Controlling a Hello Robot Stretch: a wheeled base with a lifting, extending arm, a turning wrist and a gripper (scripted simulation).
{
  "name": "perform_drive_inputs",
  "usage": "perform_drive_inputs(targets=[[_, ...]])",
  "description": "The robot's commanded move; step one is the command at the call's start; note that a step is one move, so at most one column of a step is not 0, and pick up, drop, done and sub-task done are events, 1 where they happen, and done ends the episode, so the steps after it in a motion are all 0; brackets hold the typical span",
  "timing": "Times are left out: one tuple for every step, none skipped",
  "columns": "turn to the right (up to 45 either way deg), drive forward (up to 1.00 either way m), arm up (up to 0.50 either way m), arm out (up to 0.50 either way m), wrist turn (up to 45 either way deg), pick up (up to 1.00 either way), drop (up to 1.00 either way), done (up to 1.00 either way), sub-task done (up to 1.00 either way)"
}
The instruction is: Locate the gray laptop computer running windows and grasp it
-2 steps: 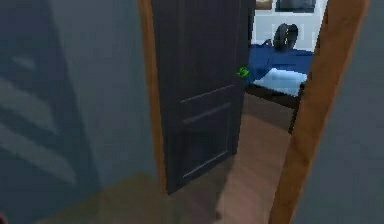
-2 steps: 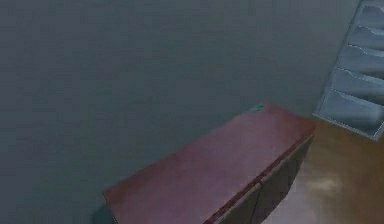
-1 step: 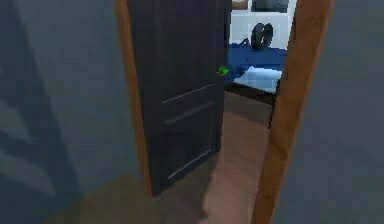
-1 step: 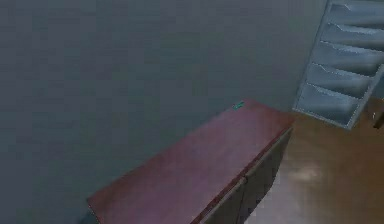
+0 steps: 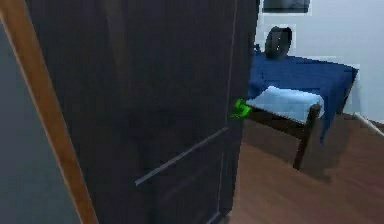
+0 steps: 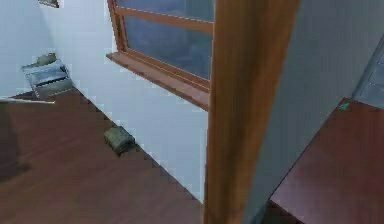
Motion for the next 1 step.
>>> perform_drive_inputs(targets=[[33.0, 0.00, 0.00, 0.00, 0.0, 0.00, 0.00, 0.00, 0.00]])
